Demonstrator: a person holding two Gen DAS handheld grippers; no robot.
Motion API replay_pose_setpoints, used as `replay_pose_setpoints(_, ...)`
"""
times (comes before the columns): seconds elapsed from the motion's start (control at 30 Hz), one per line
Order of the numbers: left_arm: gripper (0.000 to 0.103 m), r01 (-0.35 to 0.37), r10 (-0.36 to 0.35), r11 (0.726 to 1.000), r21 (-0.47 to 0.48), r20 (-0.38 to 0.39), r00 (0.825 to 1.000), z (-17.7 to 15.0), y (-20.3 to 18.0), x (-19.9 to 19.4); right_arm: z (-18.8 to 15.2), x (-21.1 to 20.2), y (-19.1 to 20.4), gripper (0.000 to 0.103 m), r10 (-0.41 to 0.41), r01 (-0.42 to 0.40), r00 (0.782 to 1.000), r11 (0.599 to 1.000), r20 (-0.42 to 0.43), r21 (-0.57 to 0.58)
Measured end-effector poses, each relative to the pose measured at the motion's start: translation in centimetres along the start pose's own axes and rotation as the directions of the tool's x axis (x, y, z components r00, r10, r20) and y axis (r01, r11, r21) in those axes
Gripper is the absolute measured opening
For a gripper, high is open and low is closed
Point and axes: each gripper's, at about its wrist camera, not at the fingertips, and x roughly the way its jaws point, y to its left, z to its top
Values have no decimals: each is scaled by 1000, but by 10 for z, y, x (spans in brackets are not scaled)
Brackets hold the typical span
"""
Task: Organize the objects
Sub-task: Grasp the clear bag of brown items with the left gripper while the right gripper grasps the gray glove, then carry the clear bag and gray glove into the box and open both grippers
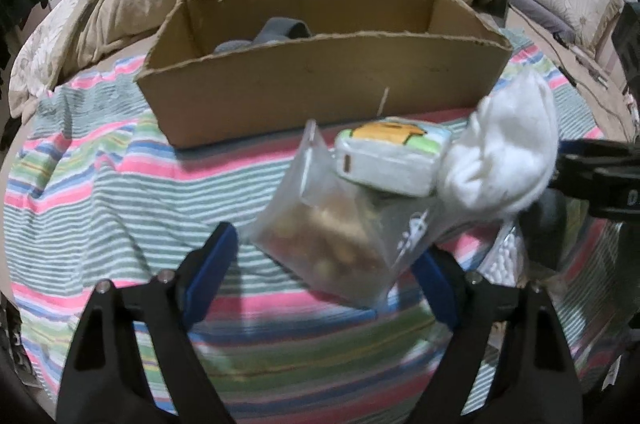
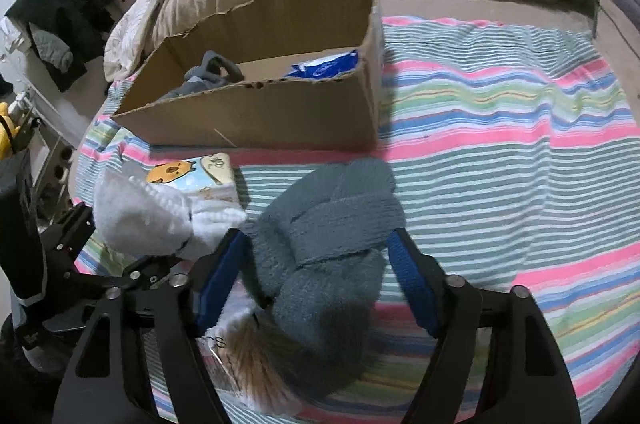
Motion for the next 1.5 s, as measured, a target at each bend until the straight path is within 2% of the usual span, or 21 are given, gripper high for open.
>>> replay_pose_setpoints(0.07, 74, 12, -12, 1000, -9, 1, 1000, 0, 2, 0, 0, 2, 5, 48, 19, -19, 1000, 1000, 1, -21)
replay_pose_setpoints(0.17, 70, 28, -28, 1000, -8, 0, 1000, -1, 3, 0, -1, 2, 13, 35, 18, -18, 1000, 998, 0, -55)
replay_pose_setpoints(0.4, 56, 68, -68, 998, -15, 15, 998, -2, 6, -10, -1, -11, 19, 19, -5, 9, 999, 995, 34, -103)
replay_pose_setpoints(0.47, 54, 75, -74, 997, -25, 23, 997, -2, 8, -14, 0, -15, 20, 9, -16, 21, 999, 994, 48, -108)
replay_pose_setpoints(0.63, 52, 96, -94, 993, -61, 43, 995, -4, 14, -24, 3, -31, 22, 9, -33, 43, 996, 992, 88, -118)
replay_pose_setpoints(0.93, 52, 86, -76, 991, -99, 101, 992, -2, 31, -55, 10, -67, 31, 9, -41, 65, 985, 988, 169, -139)
replay_pose_setpoints(1.3, 52, 95, -78, 990, -103, 161, 984, 11, 35, -83, 26, -95, 42, 9, -33, 76, 970, 982, 239, -174)
replay_pose_setpoints(1.5, 52, 73, -51, 991, -112, 191, 980, 26, 39, -92, 38, -103, 49, 9, -7, 65, 960, 978, 279, -198)
